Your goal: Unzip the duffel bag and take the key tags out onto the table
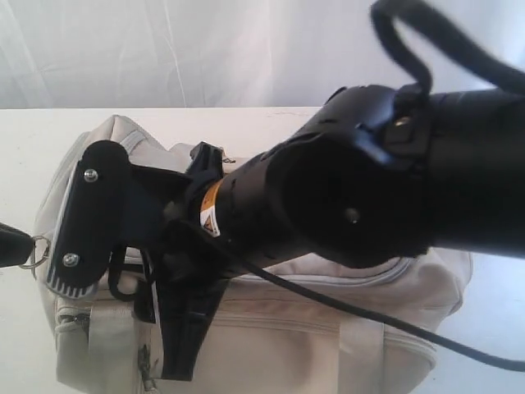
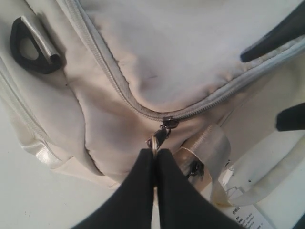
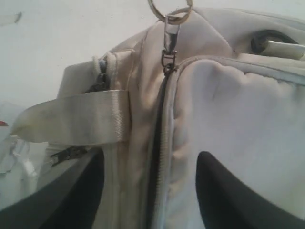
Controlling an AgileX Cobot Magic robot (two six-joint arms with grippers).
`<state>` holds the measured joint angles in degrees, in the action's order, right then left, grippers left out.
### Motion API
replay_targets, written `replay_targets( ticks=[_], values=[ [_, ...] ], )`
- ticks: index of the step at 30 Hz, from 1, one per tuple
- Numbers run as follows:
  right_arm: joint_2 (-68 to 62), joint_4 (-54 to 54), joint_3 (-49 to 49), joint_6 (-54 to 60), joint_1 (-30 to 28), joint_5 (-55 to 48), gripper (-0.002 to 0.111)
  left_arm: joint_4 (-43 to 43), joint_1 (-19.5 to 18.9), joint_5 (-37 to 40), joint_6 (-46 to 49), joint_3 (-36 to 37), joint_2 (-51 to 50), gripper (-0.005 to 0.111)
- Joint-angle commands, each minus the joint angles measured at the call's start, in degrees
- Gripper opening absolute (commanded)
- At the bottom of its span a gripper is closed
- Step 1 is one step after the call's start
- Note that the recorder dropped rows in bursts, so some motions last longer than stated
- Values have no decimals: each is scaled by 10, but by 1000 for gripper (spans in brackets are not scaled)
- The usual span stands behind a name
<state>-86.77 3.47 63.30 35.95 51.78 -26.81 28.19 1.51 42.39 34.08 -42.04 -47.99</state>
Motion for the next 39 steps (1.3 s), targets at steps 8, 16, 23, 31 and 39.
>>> replay_targets(
  ticks=[8,16,23,31,39],
  values=[
    [-40,-35,3,-18,8,50,21,13,-1,-29,4,3,-1,0],
    [-40,-35,3,-54,8,13,0,9,-1,-41,16,-35,-67,0],
    [-40,-35,1,-68,8,-24,0,-29,-1,-43,16,-108,-143,0],
    [-40,-35,0,-78,8,-37,0,-47,-1,-71,17,-173,-211,0],
    [-40,-35,0,-79,8,-66,0,-47,-1,-68,17,-224,-261,0]
  ],
)
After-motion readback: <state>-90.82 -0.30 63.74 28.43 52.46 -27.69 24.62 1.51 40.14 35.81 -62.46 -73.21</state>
